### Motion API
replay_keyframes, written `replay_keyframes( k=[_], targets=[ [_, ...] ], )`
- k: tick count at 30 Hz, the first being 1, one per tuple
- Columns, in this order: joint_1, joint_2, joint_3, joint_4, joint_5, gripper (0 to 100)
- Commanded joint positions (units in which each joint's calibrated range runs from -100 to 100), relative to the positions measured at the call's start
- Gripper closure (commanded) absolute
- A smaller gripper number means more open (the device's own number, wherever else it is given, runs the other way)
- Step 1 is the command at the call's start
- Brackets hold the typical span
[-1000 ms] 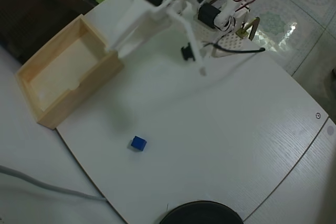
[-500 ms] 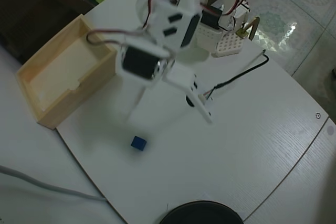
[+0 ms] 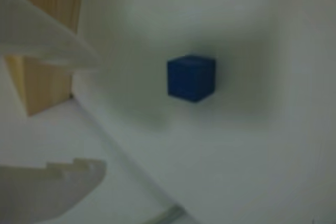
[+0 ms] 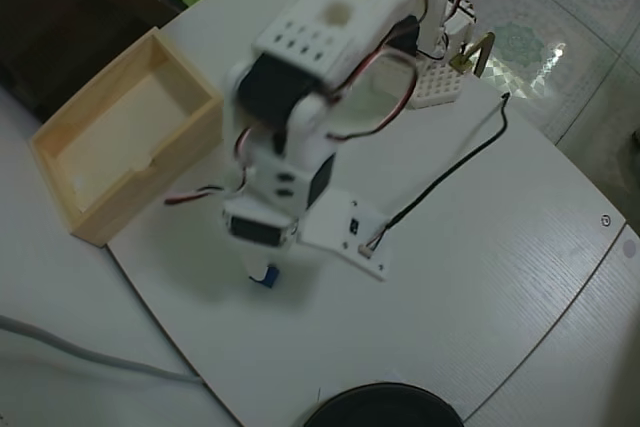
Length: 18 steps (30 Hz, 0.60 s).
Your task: Pick up the small blue cube and put it into the box
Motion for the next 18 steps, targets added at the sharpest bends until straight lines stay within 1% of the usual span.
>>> replay_keyframes(
  k=[1,6,13,18],
  targets=[
    [0.5,3.5,-10.2,3.8,0.0,84],
    [0.1,8.7,-16.5,6.1,0.2,84],
    [0.5,16.3,-16.9,6.0,0.4,84],
    [0.5,18.7,-16.8,5.3,0.3,84]
  ],
)
